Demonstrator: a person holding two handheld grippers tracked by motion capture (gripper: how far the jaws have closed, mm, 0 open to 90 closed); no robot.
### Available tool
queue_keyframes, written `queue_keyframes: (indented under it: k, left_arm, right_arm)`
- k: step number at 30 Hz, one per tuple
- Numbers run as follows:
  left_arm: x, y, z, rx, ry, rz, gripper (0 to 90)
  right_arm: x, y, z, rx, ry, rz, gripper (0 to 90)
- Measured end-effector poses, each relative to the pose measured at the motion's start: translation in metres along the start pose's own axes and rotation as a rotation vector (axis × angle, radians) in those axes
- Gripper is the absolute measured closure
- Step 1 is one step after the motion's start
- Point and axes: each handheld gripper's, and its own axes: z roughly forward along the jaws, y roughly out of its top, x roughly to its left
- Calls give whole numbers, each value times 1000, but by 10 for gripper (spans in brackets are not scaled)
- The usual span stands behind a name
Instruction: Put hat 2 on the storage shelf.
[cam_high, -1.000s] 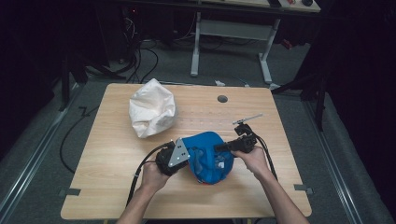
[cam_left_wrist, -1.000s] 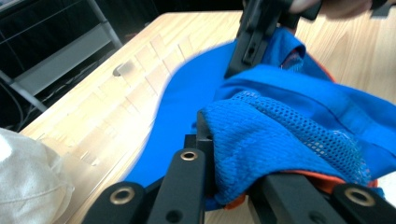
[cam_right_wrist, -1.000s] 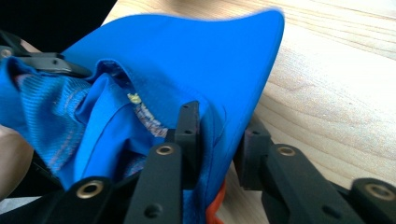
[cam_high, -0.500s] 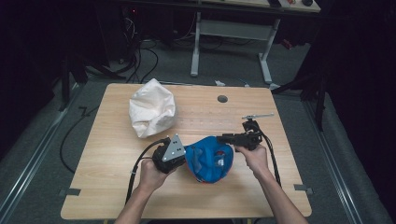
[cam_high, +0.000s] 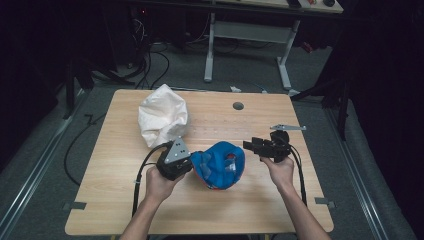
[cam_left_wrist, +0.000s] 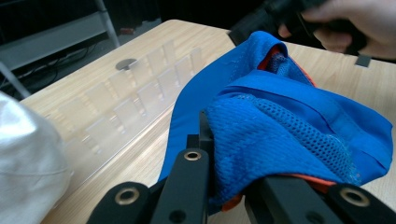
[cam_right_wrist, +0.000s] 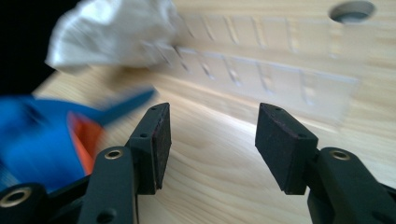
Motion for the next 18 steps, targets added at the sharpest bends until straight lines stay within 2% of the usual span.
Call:
queue_keyframes:
  k: [1, 3, 5, 9, 13, 18]
  left_arm:
    - [1, 3, 0, -3, 6, -12, 886]
    - [4, 8, 1, -9, 15, -42, 886]
    - [7, 14, 3, -12, 25, -69, 886]
    - [13, 22, 10, -16, 44, -118, 886]
    - [19, 31, 17, -22, 64, -167, 886]
    - [28, 45, 26, -40, 86, -257, 886]
  right_arm:
    - [-1, -3, 1, 19, -32, -22, 454]
    - [-2, -12, 3, 17, -89, -58, 453]
    - [-4, -19, 6, 61, -142, -83, 444]
    - [-9, -40, 9, 53, -221, -126, 436]
    - [-18, -58, 13, 73, -279, -141, 421]
    - [-25, -73, 14, 63, -329, -153, 401]
